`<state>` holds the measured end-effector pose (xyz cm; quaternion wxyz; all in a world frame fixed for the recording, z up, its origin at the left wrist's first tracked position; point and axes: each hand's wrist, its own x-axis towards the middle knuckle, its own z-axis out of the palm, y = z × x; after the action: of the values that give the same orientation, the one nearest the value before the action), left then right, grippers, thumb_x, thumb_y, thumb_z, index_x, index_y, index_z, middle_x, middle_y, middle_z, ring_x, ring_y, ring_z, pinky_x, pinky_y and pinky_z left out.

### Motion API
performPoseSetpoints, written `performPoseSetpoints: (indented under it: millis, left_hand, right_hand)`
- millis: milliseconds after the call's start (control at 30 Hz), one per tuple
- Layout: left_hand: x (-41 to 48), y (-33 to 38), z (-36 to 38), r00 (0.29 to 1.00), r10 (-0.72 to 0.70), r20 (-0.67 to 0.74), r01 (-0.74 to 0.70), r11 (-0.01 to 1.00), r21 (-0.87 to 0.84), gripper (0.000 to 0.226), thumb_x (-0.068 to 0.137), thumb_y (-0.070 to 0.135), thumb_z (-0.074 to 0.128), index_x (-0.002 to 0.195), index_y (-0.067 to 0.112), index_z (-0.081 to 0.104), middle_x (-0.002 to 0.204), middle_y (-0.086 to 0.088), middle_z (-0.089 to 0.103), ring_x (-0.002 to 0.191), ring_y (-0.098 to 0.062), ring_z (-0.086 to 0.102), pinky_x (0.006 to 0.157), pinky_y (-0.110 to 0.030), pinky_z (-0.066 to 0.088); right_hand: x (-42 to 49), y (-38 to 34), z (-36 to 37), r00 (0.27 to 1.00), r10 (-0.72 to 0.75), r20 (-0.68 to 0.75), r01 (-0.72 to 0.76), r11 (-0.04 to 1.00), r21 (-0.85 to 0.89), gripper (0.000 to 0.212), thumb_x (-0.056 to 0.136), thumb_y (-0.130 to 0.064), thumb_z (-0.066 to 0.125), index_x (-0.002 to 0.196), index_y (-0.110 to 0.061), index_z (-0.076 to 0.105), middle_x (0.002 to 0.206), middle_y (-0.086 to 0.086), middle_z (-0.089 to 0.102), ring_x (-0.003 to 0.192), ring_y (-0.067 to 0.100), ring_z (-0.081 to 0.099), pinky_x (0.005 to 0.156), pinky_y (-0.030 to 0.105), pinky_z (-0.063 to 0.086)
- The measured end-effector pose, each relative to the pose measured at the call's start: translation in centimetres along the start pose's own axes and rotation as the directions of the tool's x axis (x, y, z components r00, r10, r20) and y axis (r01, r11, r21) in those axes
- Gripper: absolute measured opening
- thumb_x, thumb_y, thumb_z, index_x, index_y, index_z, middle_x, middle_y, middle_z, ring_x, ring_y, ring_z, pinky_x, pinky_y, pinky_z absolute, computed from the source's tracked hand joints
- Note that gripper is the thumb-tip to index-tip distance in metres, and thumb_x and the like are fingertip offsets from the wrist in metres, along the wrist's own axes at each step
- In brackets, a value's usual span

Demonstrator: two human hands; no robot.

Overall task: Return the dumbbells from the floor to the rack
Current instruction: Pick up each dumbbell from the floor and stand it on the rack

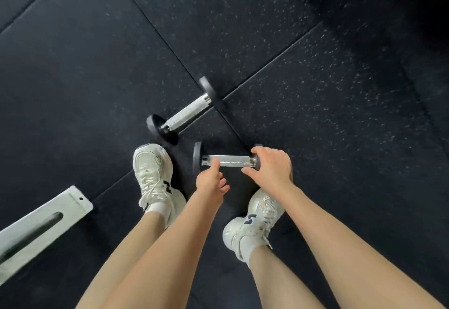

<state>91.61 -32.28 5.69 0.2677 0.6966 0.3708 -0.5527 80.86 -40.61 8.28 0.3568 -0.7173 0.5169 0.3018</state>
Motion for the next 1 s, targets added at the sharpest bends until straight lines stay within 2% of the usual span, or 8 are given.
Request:
performPoseSetpoints:
  millis: [100, 200, 333, 467, 633, 800, 867, 1000]
  left_hand:
    - [3.5, -0.8, 1.6, 1.000, -0.016, 0.008, 0.017, 0.998, -0.069, 0.047, 0.092, 0.036, 0.058, 0.127, 0.007, 0.046, 0.114, -0.010, 0.053, 0.109, -0.031, 0.055, 0.095, -0.047, 0.045]
    - [5.5, -1.1, 3.0, 0.998, -0.043, -0.041, 0.035, 0.982, -0.183, 0.056, 0.091, 0.034, 0.060, 0.133, 0.000, 0.043, 0.135, -0.016, 0.049, 0.127, -0.035, 0.048, 0.102, -0.052, 0.042]
    - [6.9, -0.5, 4.4, 0.995, -0.098, -0.027, 0.077, 0.901, -0.428, 0.046, 0.090, 0.026, 0.063, 0.124, -0.001, 0.049, 0.129, -0.023, 0.058, 0.118, -0.038, 0.057, 0.099, -0.055, 0.045]
    - [7.0, -0.7, 4.5, 0.995, -0.083, -0.059, 0.049, 0.899, -0.434, 0.041, 0.093, 0.022, 0.058, 0.123, -0.004, 0.049, 0.125, -0.025, 0.059, 0.118, -0.039, 0.057, 0.088, -0.050, 0.049]
    - [4.4, 0.0, 3.8, 0.997, -0.005, -0.072, -0.021, 0.931, -0.365, 0.015, 0.093, 0.013, 0.057, 0.089, 0.001, 0.051, 0.079, -0.014, 0.056, 0.089, -0.035, 0.062, 0.086, -0.055, 0.050]
    - [-2.6, 0.8, 2.4, 0.995, 0.094, -0.026, -0.097, 0.985, -0.143, 0.019, 0.089, 0.015, 0.065, 0.099, 0.003, 0.054, 0.088, -0.012, 0.062, 0.069, -0.020, 0.060, 0.064, -0.041, 0.054]
    - [-6.5, 1.3, 1.9, 0.989, 0.143, -0.030, -0.144, 0.989, -0.039, 0.037, 0.086, 0.017, 0.069, 0.114, 0.000, 0.053, 0.102, -0.015, 0.064, 0.071, -0.020, 0.061, 0.057, -0.035, 0.052]
    - [-15.8, 2.8, 0.8, 0.975, 0.216, 0.054, -0.219, 0.974, 0.054, 0.046, 0.084, 0.017, 0.071, 0.123, 0.004, 0.049, 0.105, -0.016, 0.062, 0.089, -0.030, 0.063, 0.066, -0.039, 0.055]
  right_hand:
    - [2.6, 1.6, 1.7, 0.996, 0.009, 0.089, -0.014, 0.998, 0.058, 0.055, 0.090, -0.041, 0.061, 0.141, -0.026, 0.045, 0.148, 0.001, 0.044, 0.136, 0.022, 0.040, 0.110, 0.039, 0.035]
    - [4.1, 2.7, 3.4, 0.985, 0.067, 0.162, -0.090, 0.986, 0.140, 0.057, 0.091, -0.035, 0.061, 0.144, -0.031, 0.041, 0.158, 0.004, 0.026, 0.136, 0.029, 0.040, 0.106, 0.041, 0.041]
    - [4.4, 3.2, 5.4, 0.989, 0.086, 0.118, -0.111, 0.969, 0.220, 0.050, 0.091, -0.021, 0.062, 0.138, -0.027, 0.047, 0.149, 0.003, 0.035, 0.117, 0.028, 0.056, 0.095, 0.035, 0.047]
    - [3.9, 3.2, 5.9, 0.991, 0.106, 0.085, -0.124, 0.963, 0.240, 0.047, 0.092, -0.014, 0.059, 0.136, -0.026, 0.048, 0.142, 0.003, 0.040, 0.111, 0.028, 0.058, 0.092, 0.035, 0.050]
    - [1.4, 2.5, 4.3, 0.983, 0.128, 0.129, -0.151, 0.971, 0.187, 0.054, 0.091, -0.023, 0.059, 0.141, -0.033, 0.041, 0.141, 0.005, 0.039, 0.112, 0.029, 0.056, 0.089, 0.036, 0.048]
    - [-3.8, 0.3, -0.3, 0.983, 0.085, 0.164, -0.059, 0.986, -0.155, 0.053, 0.084, -0.050, 0.062, 0.134, -0.035, 0.050, 0.162, 0.009, 0.011, 0.149, 0.030, 0.011, 0.118, 0.051, 0.014]
    - [-6.1, -0.7, -2.9, 0.980, 0.031, 0.195, 0.009, 0.979, -0.203, 0.048, 0.085, -0.053, 0.060, 0.129, -0.034, 0.056, 0.156, 0.005, 0.031, 0.148, 0.026, 0.017, 0.119, 0.054, 0.002]
    - [-12.0, -2.0, -9.8, 0.954, 0.040, 0.296, -0.107, 0.971, 0.214, 0.041, 0.078, -0.042, 0.070, 0.117, -0.040, 0.061, 0.107, -0.013, 0.069, 0.114, 0.015, 0.058, 0.119, 0.053, 0.005]
